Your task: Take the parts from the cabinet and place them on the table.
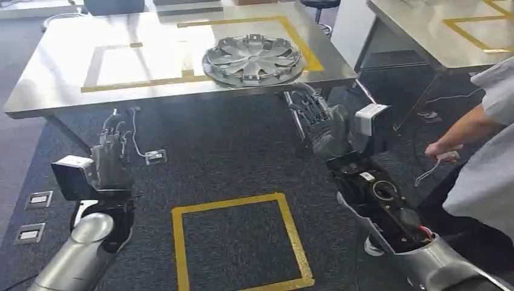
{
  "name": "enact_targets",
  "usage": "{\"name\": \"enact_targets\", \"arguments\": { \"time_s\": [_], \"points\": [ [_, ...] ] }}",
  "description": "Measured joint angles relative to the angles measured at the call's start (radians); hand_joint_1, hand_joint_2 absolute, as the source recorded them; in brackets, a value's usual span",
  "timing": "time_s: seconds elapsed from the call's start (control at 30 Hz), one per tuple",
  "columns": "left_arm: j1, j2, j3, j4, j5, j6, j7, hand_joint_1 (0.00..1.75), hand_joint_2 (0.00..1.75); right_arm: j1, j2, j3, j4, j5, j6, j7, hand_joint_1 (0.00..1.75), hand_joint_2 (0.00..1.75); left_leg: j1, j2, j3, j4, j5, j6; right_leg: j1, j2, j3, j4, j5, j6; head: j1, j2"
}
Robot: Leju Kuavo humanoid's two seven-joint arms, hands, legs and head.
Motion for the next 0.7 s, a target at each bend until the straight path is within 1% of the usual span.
{"name": "enact_targets", "arguments": {
  "time_s": [0.03,0.07,0.1,0.13,0.17,0.2,0.23,0.27,0.3,0.33,0.37,0.4,0.43,0.47,0.5,0.53,0.57,0.6,0.63,0.67,0.7],
  "points": [
    [0.000,0.001,0.000,0.000,0.000,0.000,0.000,0.00,0.00,0.000,0.000,0.000,0.001,0.000,0.000,0.000,0.00,0.00,-0.001,-0.001,-0.006,0.000,-0.007,-0.005,-0.014,-0.005,-0.007,-0.007,0.013,-0.012,-0.004,0.000],
    [-0.001,0.001,0.000,0.000,0.000,0.000,0.000,0.00,0.00,-0.004,0.000,0.000,0.001,0.000,0.000,0.001,0.00,0.00,0.002,-0.001,-0.027,0.036,-0.056,-0.008,-0.011,-0.006,-0.020,-0.007,0.025,-0.019,-0.008,0.000],
    [-0.001,0.001,0.000,0.000,0.000,0.000,0.000,0.00,0.00,-0.004,0.000,-0.001,0.001,0.000,-0.001,0.000,0.00,0.00,0.003,-0.001,-0.056,0.105,-0.123,-0.009,-0.010,-0.009,-0.035,-0.006,0.037,-0.030,-0.019,0.000],
    [0.000,0.002,0.000,0.000,0.000,-0.002,0.002,0.00,0.00,-0.003,0.000,0.000,0.001,0.000,0.000,0.002,0.00,0.00,0.005,-0.001,-0.086,0.194,-0.183,-0.012,-0.009,-0.009,-0.050,-0.006,0.049,-0.031,-0.026,0.000],
    [0.000,0.002,0.000,0.000,0.000,-0.002,0.004,0.00,0.00,-0.002,0.000,0.000,0.001,0.000,0.002,0.004,0.00,0.00,0.005,-0.001,-0.111,0.277,-0.221,-0.014,-0.007,-0.009,-0.064,-0.006,0.059,-0.031,-0.032,0.000],
    [0.000,0.002,0.000,0.000,0.001,-0.003,0.006,0.00,0.00,-0.002,0.000,0.000,0.001,0.000,0.002,0.006,0.00,0.00,0.005,-0.001,-0.123,0.339,-0.232,-0.015,-0.006,-0.009,-0.079,-0.005,0.070,-0.031,-0.035,0.000],
    [0.000,0.002,0.000,0.000,0.003,-0.004,0.007,0.00,0.00,-0.002,0.000,0.000,0.001,0.000,0.002,0.006,0.00,0.00,0.005,-0.001,-0.115,0.355,-0.214,-0.015,-0.005,-0.009,-0.093,-0.004,0.080,-0.031,-0.039,0.000],
    [0.000,0.003,0.000,-0.001,0.003,-0.005,0.008,0.00,0.00,-0.002,0.000,0.000,0.001,0.000,0.002,0.007,0.00,0.00,0.005,-0.001,-0.084,0.329,-0.178,-0.012,-0.003,-0.009,-0.106,-0.003,0.090,-0.030,-0.042,0.000],
    [-0.001,0.004,0.000,-0.001,0.003,-0.005,0.009,0.00,0.00,-0.002,0.000,0.000,0.001,0.000,0.002,0.007,0.00,0.00,0.004,-0.001,-0.032,0.263,-0.142,-0.007,-0.002,-0.009,-0.119,-0.002,0.099,-0.029,-0.046,0.000],
    [-0.003,0.005,0.000,-0.001,0.003,-0.005,0.010,0.00,0.00,-0.002,0.000,0.000,0.000,0.000,0.002,0.008,0.00,0.00,0.003,-0.001,0.035,0.172,-0.124,0.001,-0.001,-0.008,-0.129,0.000,0.107,-0.026,-0.050,0.000],
    [-0.007,0.005,0.000,-0.004,0.004,-0.005,0.011,0.00,0.00,-0.002,0.000,0.000,-0.001,0.000,0.002,0.008,0.00,0.00,-0.001,-0.002,0.100,0.083,-0.144,0.010,-0.001,-0.008,-0.133,0.003,0.113,-0.024,-0.051,0.000],
    [-0.011,0.004,0.000,-0.006,0.004,-0.005,0.011,0.00,0.00,-0.004,0.000,-0.002,-0.002,0.002,0.002,0.008,0.00,0.00,-0.005,-0.001,0.140,0.014,-0.169,0.014,0.004,-0.008,-0.142,0.005,0.118,-0.018,-0.050,0.000],
    [-0.015,0.004,0.000,-0.008,0.005,-0.005,0.011,0.00,0.00,-0.003,0.000,-0.002,-0.002,0.002,0.002,0.009,0.00,0.00,-0.007,0.000,0.133,0.014,-0.160,0.017,0.001,-0.010,-0.141,0.000,0.128,-0.012,-0.039,0.000],
    [-0.018,0.005,0.000,-0.008,0.006,-0.005,0.011,0.00,0.00,-0.003,0.000,-0.001,-0.002,0.002,0.002,0.010,0.00,0.00,-0.012,-0.001,0.130,0.006,-0.155,0.021,-0.002,-0.011,-0.142,-0.001,0.135,-0.005,-0.037,0.000],
    [-0.017,0.005,0.000,-0.008,0.008,-0.005,0.011,0.00,0.00,-0.002,0.000,-0.001,-0.002,0.002,0.002,0.011,0.00,0.00,-0.014,-0.001,0.126,0.007,-0.148,0.029,-0.004,-0.010,-0.143,-0.004,0.143,0.001,-0.038,0.000],
    [-0.016,0.005,0.000,-0.008,0.009,-0.005,0.011,0.00,0.00,0.000,0.000,-0.002,-0.002,0.004,0.002,0.013,0.00,0.00,-0.007,0.002,0.124,-0.004,-0.137,0.039,0.001,-0.009,-0.147,-0.007,0.148,0.009,-0.038,0.000],
    [-0.018,0.004,0.000,-0.008,0.010,-0.005,0.011,0.00,0.00,0.001,0.000,-0.003,-0.002,0.008,0.002,0.013,0.00,0.00,-0.003,0.007,0.119,-0.008,-0.127,0.044,-0.006,-0.006,-0.157,0.014,0.114,0.012,-0.041,0.000],
    [-0.019,0.003,0.000,-0.008,0.011,-0.005,0.011,0.00,0.00,0.002,-0.001,-0.004,-0.001,0.011,0.000,0.014,0.00,0.00,-0.002,0.008,0.108,-0.009,-0.120,0.052,-0.006,-0.006,-0.182,0.068,0.055,0.017,-0.035,0.000],
    [-0.018,0.002,0.000,-0.008,0.011,-0.005,0.011,0.00,0.00,0.002,-0.002,-0.005,-0.001,0.016,-0.001,0.014,0.00,0.00,-0.002,0.007,0.098,-0.009,-0.114,0.055,-0.009,-0.006,-0.209,0.153,-0.005,0.023,-0.025,0.000],
    [-0.018,0.002,0.000,-0.008,0.012,-0.005,0.011,0.00,0.00,0.004,-0.002,-0.005,-0.001,0.023,-0.002,0.015,0.00,0.00,-0.003,0.007,0.086,-0.009,-0.105,0.054,-0.010,-0.006,-0.236,0.249,-0.054,0.028,-0.022,0.000],
    [-0.017,0.002,0.000,-0.008,0.015,-0.004,0.011,0.00,0.00,0.007,-0.002,-0.005,-0.001,0.032,-0.003,0.017,0.00,0.00,-0.003,0.007,0.073,-0.008,-0.096,0.053,-0.010,-0.006,-0.251,0.321,-0.075,0.031,-0.023,0.000]
  ]
}}
